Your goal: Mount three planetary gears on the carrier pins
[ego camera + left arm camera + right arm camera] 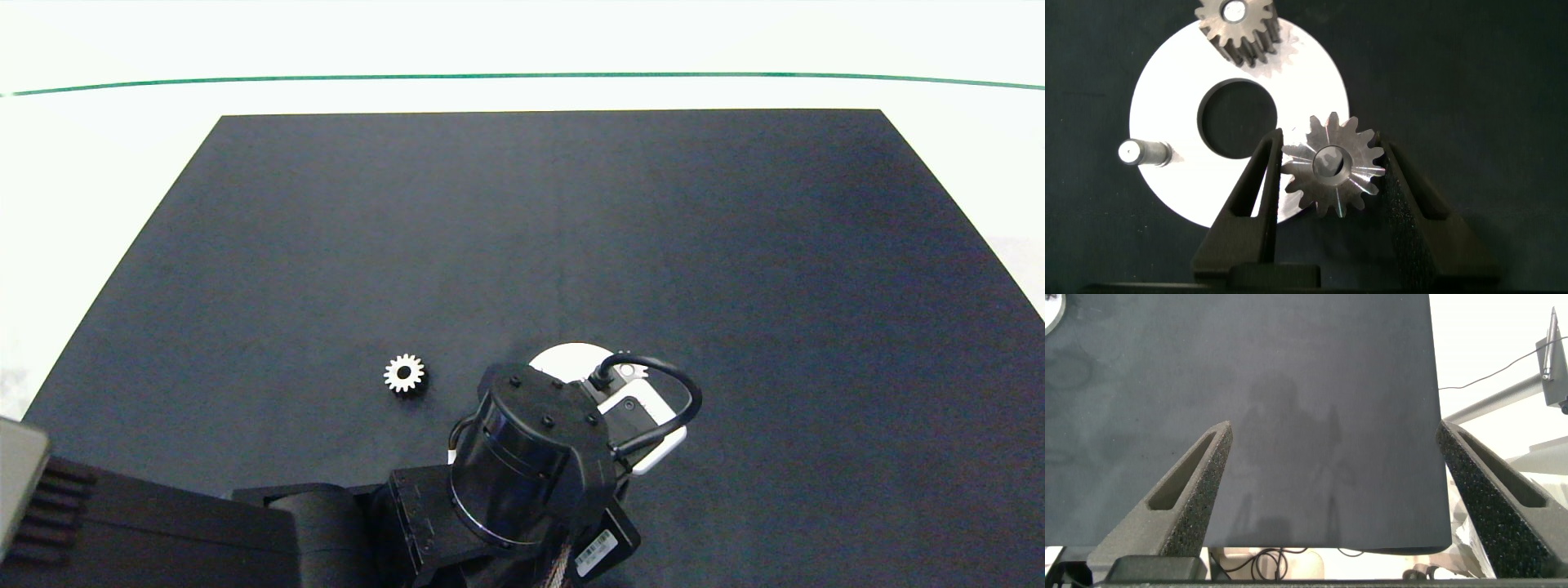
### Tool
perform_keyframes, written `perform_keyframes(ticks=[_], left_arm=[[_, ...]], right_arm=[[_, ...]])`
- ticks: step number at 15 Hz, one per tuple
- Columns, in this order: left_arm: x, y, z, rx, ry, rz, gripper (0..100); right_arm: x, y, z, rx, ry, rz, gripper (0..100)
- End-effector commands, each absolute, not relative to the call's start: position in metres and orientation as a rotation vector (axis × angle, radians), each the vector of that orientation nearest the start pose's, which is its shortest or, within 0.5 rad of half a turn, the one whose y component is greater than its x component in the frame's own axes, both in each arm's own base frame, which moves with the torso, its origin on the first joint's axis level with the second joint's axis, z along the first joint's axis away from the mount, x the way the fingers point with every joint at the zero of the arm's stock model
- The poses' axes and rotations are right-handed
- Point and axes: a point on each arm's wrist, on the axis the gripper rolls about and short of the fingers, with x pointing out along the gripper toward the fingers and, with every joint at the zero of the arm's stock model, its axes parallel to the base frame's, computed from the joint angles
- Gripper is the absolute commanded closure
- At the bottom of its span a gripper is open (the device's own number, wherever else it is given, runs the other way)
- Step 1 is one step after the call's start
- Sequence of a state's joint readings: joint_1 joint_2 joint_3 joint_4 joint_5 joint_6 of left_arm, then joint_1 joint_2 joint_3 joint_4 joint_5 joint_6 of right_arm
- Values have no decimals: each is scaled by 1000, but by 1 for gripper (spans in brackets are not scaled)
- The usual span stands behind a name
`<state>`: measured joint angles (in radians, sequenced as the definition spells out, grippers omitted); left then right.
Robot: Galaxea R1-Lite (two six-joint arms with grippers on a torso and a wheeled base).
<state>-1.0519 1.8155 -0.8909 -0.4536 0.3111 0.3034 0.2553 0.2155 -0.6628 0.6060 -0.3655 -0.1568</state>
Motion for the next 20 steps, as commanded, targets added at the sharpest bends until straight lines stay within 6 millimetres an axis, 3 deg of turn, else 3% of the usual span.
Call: perform_keyframes(ticks=[1, 20], left_arm=[[173, -279, 151, 590, 263, -768, 93], [178, -274, 149, 609, 268, -751, 93]], right_arm=[[-65, -25, 191, -207, 161, -100, 0], [-66, -26, 193, -204, 152, -100, 0]])
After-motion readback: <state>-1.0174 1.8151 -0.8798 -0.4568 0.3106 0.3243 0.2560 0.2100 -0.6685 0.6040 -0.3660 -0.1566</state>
